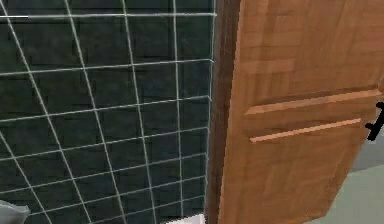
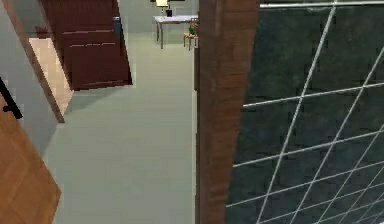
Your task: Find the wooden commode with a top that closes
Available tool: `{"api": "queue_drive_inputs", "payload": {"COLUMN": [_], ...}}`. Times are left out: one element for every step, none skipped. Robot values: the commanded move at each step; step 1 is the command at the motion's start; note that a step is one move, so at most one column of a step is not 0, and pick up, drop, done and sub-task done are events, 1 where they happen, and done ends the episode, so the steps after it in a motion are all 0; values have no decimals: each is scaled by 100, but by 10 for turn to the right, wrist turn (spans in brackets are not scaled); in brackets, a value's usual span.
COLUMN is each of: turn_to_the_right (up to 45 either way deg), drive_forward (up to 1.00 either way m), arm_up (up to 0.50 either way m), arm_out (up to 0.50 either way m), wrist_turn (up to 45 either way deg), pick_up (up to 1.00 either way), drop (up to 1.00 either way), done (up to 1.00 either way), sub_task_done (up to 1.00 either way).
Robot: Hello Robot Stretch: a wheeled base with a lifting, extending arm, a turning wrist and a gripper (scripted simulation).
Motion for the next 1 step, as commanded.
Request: {"api": "queue_drive_inputs", "payload": {"turn_to_the_right": [-60], "drive_forward": [0], "arm_up": [0], "arm_out": [0], "wrist_turn": [0], "pick_up": [0], "drop": [0], "done": [0], "sub_task_done": [0]}}
